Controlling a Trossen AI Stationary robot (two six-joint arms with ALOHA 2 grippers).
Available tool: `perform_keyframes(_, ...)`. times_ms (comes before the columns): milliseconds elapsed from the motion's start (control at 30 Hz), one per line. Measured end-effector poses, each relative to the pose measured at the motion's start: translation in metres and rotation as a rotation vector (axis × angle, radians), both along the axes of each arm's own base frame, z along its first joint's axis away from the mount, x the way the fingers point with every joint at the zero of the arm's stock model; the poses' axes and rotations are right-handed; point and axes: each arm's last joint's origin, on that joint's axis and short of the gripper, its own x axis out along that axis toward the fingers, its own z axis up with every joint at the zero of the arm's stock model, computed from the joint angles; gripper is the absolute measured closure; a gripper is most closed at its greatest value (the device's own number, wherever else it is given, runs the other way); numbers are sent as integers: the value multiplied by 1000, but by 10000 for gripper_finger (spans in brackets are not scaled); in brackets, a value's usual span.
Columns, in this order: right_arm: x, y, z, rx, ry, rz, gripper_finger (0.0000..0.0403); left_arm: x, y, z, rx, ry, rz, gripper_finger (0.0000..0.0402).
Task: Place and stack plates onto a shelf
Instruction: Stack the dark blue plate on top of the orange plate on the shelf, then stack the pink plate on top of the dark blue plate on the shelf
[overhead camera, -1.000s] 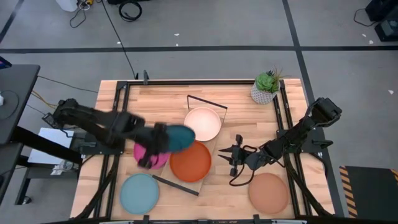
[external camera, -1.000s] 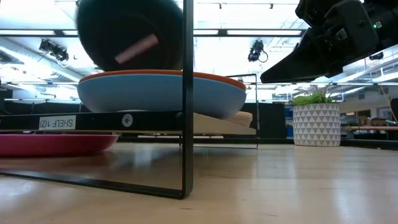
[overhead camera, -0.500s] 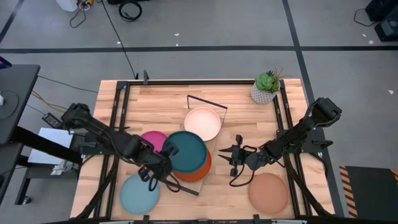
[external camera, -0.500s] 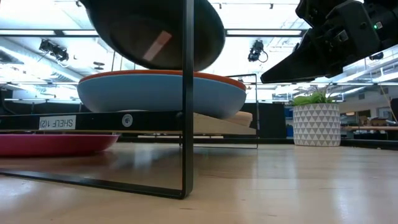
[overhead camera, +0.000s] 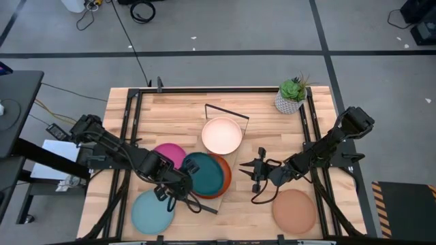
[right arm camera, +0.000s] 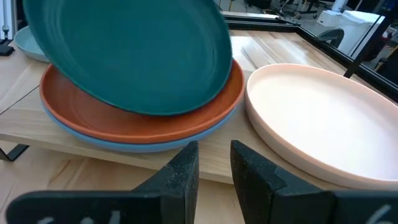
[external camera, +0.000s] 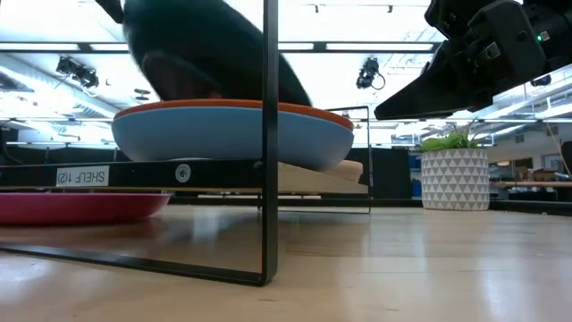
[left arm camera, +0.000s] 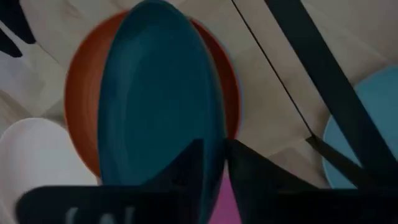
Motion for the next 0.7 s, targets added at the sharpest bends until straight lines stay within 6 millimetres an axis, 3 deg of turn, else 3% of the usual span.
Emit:
perform_keyframes(200, 0, 0, 0, 0, 0, 0, 305, 4, -2, 3, -54, -49, 35, 245)
perform_keyframes(333, 0, 0, 0, 0, 0, 0, 305, 4, -1, 6, -74, -67, 64, 219)
perform_keyframes(500, 0, 0, 0, -1, 2, 0, 305, 1, 6, 14, -112, -92, 189, 218)
perform_keyframes(700, 0, 0, 0, -12, 5, 4, 305, -16, 14, 32, -191, -128, 359, 244)
